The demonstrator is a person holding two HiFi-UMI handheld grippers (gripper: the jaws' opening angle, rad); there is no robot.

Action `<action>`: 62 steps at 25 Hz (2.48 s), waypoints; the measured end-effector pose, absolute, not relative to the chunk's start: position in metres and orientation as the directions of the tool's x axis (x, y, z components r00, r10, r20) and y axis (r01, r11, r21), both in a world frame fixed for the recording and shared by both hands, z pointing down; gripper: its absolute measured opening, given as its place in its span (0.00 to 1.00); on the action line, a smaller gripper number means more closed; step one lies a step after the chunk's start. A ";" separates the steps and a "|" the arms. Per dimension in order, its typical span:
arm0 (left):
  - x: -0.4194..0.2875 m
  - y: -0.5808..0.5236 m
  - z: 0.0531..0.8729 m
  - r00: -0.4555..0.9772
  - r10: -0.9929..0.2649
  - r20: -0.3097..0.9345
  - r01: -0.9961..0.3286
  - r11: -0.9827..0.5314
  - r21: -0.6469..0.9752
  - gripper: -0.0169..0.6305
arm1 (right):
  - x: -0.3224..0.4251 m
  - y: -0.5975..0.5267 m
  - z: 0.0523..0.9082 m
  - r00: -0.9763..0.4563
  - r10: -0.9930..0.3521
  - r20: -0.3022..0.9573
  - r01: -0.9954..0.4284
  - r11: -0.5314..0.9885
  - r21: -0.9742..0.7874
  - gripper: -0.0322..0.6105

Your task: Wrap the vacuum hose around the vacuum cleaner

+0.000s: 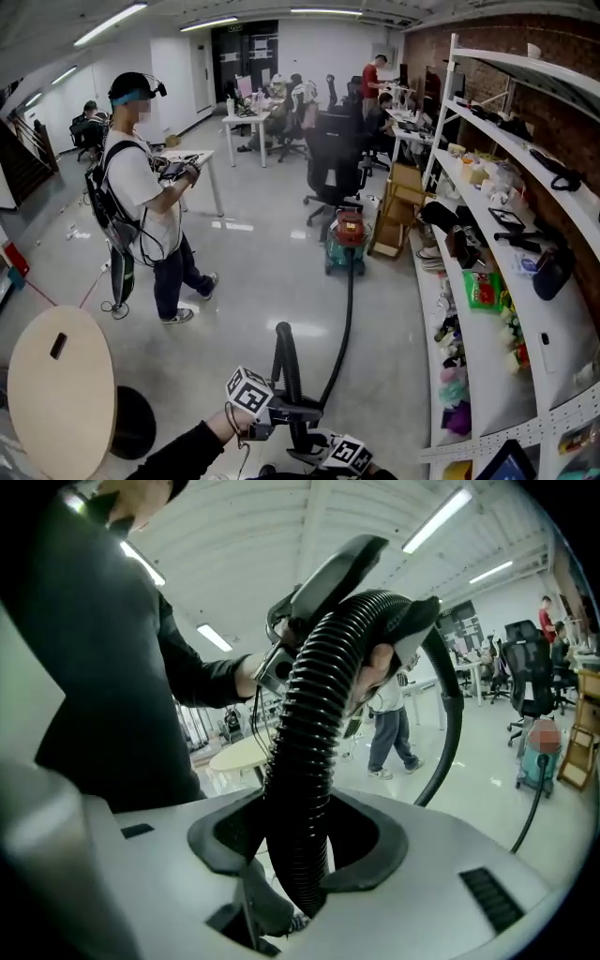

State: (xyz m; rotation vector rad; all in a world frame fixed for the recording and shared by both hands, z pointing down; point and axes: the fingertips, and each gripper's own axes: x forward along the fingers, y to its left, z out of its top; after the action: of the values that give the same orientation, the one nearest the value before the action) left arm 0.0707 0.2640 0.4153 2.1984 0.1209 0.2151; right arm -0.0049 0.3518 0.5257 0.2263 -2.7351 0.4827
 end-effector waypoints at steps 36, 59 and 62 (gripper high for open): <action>0.069 0.132 0.569 0.880 0.085 0.467 -0.141 -0.893 0.428 0.57 | 0.070 0.019 0.441 -0.776 -0.628 -0.064 -0.254 0.403 -0.879 0.33; 0.047 0.042 0.528 0.863 0.386 0.325 0.014 -0.661 0.750 0.25 | 0.083 -0.042 0.485 -0.833 -0.554 -0.004 -0.208 0.320 -0.924 0.53; 0.070 -0.004 0.515 0.901 0.325 0.288 -0.078 -0.531 0.844 0.26 | 0.102 -0.018 0.500 -0.901 -0.430 0.054 -0.250 0.415 -0.875 0.53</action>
State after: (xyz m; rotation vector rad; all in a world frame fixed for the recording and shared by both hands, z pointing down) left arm 0.0696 -0.0045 0.5147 2.0732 0.1778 0.5134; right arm 0.1024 -0.0183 0.4997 0.6776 -2.7886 1.6712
